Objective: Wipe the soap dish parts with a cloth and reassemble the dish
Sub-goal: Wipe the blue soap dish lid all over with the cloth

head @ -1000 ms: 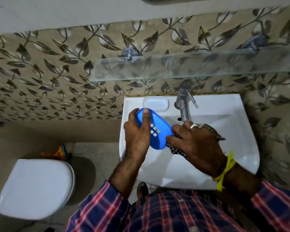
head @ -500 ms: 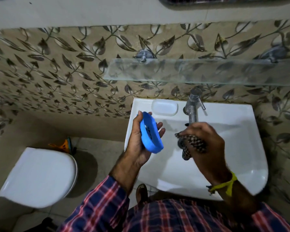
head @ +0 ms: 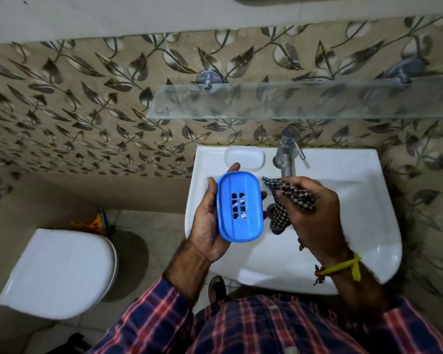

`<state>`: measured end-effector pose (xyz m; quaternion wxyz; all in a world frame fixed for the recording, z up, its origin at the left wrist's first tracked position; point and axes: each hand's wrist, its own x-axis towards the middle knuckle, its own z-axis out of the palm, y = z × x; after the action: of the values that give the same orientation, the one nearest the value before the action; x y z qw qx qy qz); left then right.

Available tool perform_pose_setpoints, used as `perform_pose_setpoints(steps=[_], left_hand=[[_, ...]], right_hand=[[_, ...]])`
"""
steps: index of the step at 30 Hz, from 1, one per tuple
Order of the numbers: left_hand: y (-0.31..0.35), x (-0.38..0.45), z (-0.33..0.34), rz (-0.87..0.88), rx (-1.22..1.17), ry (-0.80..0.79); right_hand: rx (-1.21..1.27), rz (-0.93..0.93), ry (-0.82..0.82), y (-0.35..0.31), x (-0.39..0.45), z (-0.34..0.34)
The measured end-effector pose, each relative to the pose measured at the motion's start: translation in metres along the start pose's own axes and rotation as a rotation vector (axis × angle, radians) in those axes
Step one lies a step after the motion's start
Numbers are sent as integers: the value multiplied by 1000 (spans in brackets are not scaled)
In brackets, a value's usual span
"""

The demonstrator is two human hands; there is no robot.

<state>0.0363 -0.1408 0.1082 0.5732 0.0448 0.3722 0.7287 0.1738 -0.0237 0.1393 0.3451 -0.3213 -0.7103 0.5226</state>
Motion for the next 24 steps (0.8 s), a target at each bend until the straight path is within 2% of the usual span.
perform_pose_setpoints(steps=[3,5,7,9,15,17,20,21,24], left_hand=[[-8,0,12,28,92,34],[-12,0,20,62,181,39],[-15,-1,27,98,279,31],[-17,-1,32,140,341,35],[4,4,32,226,365,64],[5,3,31,228,419,101],[-11,4,31,211,575,176],[-17,4,30,200,595,194],[-24,-1,31,279,720,177]], right_hand=[[-296,-265,-37,-14,-6,7],[-434,-331,-17,-20,-9,12],[-463,-331,25,-22,-10,17],[-452,-332,-2,-22,-10,21],[-492,-490,-280,-14,-30,19],[-471,-478,-243,-13,-27,16],[-341,-361,15,-18,-7,15],[-335,-353,51,-21,0,15],[-511,-475,-53,-27,1,17]])
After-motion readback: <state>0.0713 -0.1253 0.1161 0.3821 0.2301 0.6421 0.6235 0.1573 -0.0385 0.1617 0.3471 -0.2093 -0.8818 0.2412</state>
